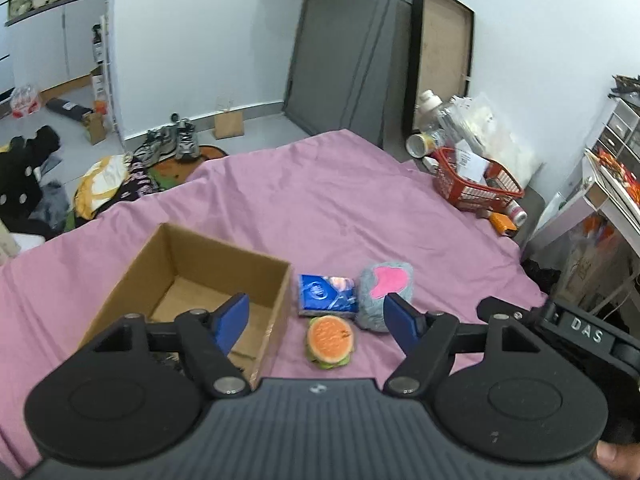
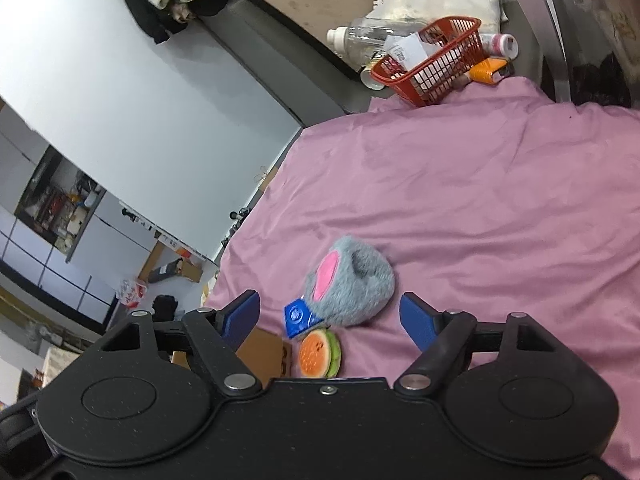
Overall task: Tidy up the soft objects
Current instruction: 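Grasp the grey fluffy plush with the left gripper while the right gripper grasps it too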
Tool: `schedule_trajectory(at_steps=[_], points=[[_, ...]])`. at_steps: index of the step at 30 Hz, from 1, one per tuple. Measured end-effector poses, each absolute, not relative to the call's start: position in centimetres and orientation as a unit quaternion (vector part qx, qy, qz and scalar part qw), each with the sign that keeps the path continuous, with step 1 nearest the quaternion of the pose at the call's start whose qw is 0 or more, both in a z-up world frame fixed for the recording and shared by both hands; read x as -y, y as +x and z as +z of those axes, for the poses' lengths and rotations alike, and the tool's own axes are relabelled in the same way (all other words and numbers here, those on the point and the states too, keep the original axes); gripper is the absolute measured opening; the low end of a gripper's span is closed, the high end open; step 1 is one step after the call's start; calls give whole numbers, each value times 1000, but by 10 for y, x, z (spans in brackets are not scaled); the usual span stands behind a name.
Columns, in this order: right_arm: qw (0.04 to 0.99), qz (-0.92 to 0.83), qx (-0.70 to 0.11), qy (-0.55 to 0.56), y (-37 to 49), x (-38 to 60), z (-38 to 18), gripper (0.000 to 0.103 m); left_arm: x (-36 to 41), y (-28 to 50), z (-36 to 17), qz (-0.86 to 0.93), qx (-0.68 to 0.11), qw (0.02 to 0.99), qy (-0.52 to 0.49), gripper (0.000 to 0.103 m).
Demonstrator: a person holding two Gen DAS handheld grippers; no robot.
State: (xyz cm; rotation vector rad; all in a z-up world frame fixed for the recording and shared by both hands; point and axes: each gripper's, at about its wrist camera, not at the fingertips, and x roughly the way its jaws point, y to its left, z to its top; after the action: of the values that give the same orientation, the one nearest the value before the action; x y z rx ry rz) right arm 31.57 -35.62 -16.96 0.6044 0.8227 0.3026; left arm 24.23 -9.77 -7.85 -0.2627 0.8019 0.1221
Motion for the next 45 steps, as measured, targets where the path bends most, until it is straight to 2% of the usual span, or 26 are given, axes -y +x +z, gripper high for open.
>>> schedule_trajectory(at_steps=[5, 8, 12, 17, 20, 24, 36, 39, 40, 42, 44, 45], points=[[854, 145, -392, 311, 339, 366, -190, 75, 113, 268, -89, 62, -394, 908, -124, 70], [847, 148, -391, 328, 348, 371, -212, 71, 122, 284, -99, 58, -400, 907, -118, 64], [823, 149, -411, 364, 359, 378, -246, 58, 133, 304, -115, 48, -413, 902, -114, 57], [805, 156, -419, 389, 370, 385, -266, 54, 146, 327, -137, 34, -428, 896, -115, 48], [799, 162, -419, 400, 377, 388, -276, 50, 152, 339, -148, 33, -438, 891, -115, 47], [780, 167, -426, 427, 386, 390, -293, 38, 163, 356, -160, 23, -455, 884, -109, 47], [740, 186, -444, 469, 400, 376, -318, 37, 165, 382, -190, 57, -491, 866, -73, 46], [739, 191, -448, 466, 400, 369, -317, 37, 153, 379, -194, 55, -491, 865, -92, 40], [741, 193, -450, 460, 400, 366, -315, 37, 151, 377, -194, 54, -491, 864, -98, 34], [744, 197, -452, 451, 399, 361, -312, 37, 148, 374, -191, 50, -489, 865, -106, 28], [752, 196, -449, 440, 396, 358, -305, 32, 145, 369, -186, 42, -486, 866, -112, 24], [755, 196, -448, 437, 395, 357, -300, 26, 144, 367, -183, 37, -485, 866, -115, 23]])
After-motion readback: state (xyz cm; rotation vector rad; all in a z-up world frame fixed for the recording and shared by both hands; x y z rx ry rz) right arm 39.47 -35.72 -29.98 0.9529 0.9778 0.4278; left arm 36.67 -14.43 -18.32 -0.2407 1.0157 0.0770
